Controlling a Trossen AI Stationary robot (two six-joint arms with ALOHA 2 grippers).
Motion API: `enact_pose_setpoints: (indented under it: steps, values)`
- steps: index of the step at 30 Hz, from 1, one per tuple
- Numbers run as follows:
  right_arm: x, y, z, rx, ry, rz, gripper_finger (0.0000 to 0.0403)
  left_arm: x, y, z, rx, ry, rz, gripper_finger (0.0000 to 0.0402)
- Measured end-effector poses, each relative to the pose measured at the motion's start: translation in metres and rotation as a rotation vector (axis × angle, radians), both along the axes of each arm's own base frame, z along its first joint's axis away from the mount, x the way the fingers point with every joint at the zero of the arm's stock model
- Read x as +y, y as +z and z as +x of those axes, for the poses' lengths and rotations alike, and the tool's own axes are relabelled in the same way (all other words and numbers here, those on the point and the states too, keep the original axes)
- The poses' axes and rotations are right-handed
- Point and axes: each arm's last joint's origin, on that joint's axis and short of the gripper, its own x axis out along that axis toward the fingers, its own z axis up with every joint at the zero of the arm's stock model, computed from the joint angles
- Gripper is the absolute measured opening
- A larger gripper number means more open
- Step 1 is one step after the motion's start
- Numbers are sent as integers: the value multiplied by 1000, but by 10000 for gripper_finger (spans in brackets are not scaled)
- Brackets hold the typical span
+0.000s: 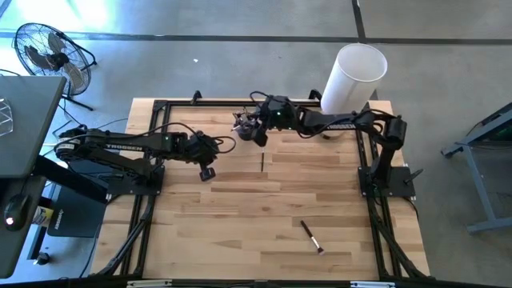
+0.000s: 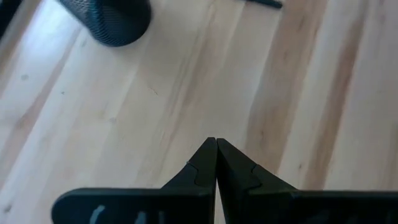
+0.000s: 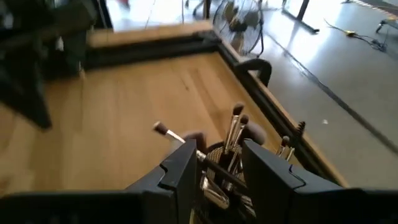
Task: Put items in baskets/containers
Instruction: Put the eyeshadow brush into the pen holder
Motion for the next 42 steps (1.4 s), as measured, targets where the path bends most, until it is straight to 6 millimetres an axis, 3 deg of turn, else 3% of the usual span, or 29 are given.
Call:
enact_pose_setpoints:
  steps: [7,17,27,34,42]
  values:
    - [28,25,21,156,73,-229,122,15,7,-16,11,78,0,0]
    - [55,5,65,231,112,-360,122,22,36,-50,-127,100,22,0]
    - [50,-19,87,342,59,-404,122,17,42,-64,-134,91,12,0]
    - [47,-23,84,377,45,-393,117,16,39,-67,-82,73,21,0]
    - [46,-20,86,345,44,-396,29,16,39,-67,-83,73,23,0]
